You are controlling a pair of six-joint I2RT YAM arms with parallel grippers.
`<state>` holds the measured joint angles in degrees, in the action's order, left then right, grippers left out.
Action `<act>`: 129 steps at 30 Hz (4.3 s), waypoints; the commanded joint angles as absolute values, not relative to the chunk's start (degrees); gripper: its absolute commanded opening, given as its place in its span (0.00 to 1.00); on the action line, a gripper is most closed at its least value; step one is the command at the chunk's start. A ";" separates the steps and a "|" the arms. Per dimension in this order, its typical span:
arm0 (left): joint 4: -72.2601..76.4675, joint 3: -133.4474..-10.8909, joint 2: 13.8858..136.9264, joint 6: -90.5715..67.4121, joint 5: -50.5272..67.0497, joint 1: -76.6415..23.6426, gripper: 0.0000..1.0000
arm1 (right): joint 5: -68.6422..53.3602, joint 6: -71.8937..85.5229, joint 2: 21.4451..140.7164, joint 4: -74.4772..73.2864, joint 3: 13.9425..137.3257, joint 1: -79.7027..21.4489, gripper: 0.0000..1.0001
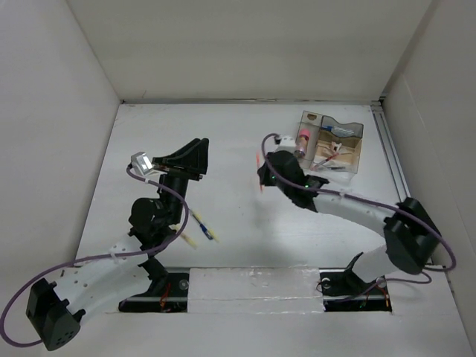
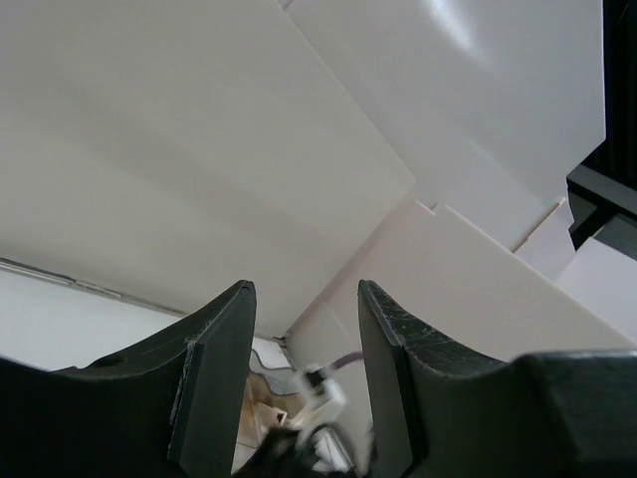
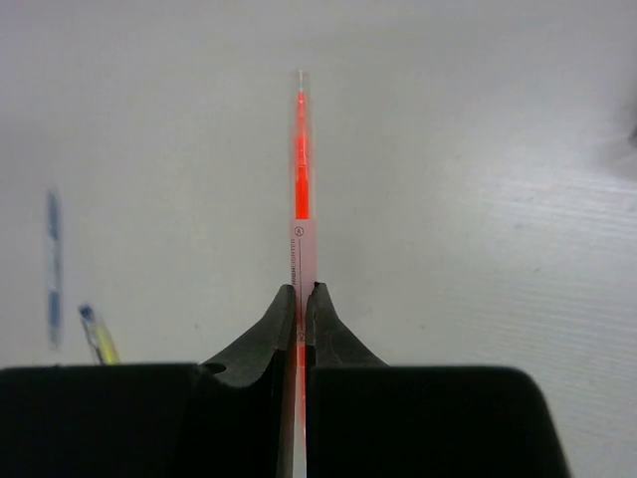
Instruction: Organize the desk
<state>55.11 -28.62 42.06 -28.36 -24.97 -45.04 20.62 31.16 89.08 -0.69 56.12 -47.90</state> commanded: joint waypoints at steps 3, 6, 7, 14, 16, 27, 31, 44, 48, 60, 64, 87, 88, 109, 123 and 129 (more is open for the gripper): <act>58.88 -29.18 42.80 -29.70 -21.62 -44.74 0.42 | 25.64 42.08 74.02 6.59 48.00 -35.99 0.00; 60.47 -29.44 44.12 -30.06 -20.04 -44.74 0.42 | 28.55 53.66 66.31 7.03 42.99 -28.25 0.00; 59.69 -29.88 44.82 -30.32 -19.34 -44.74 0.42 | 29.35 55.88 64.44 7.38 41.76 -26.56 0.00; 61.35 -30.76 47.90 -31.99 -15.30 -44.74 0.41 | 39.89 71.52 58.18 5.81 37.44 -17.86 0.00; 61.96 -30.85 48.95 -32.52 -14.16 -44.74 0.41 | 38.41 76.52 59.67 5.10 37.62 -15.31 0.00; 63.28 -32.43 52.12 -33.92 -10.90 -44.74 0.41 | 32.27 91.32 69.51 14.30 34.11 -10.90 0.00; 63.63 -32.43 52.82 -34.10 -10.63 -44.74 0.41 | 26.91 94.48 73.03 20.46 31.21 -9.40 0.00; 65.13 -31.38 52.82 -34.72 -10.72 -44.74 0.40 | 16.88 100.55 82.26 28.65 29.53 -3.08 0.00; 65.48 -31.55 53.44 -34.45 -10.46 -44.74 0.40 | 16.70 100.72 83.41 28.31 30.49 -2.55 0.00; 65.92 -31.99 54.23 -34.72 -9.67 -44.74 0.40 | 15.03 98.35 85.34 29.61 31.99 -0.79 0.24; 65.56 -31.99 54.49 -34.89 -8.97 -44.74 0.39 | 14.06 97.21 85.08 31.46 31.82 -0.26 0.30; 67.68 -31.29 52.83 -35.51 -6.68 -45.35 0.37 | 9.85 68.31 72.32 32.35 37.43 -15.80 0.00; 67.50 -31.38 52.04 -35.33 -6.51 -45.35 0.37 | 9.15 66.81 73.03 32.00 38.57 -17.39 0.00; 60.92 -31.90 34.11 -22.59 -10.19 -51.86 0.39 | -0.35 34.72 113.02 10.55 80.50 -55.45 0.36; 59.68 -30.94 31.90 -21.35 -13.71 -53.00 0.39 | 14.76 32.70 116.11 4.04 76.47 -66.09 0.34; 59.94 -31.29 33.05 -21.27 -13.89 -53.00 0.39 | 16.08 33.57 114.70 5.88 71.72 -68.81 0.34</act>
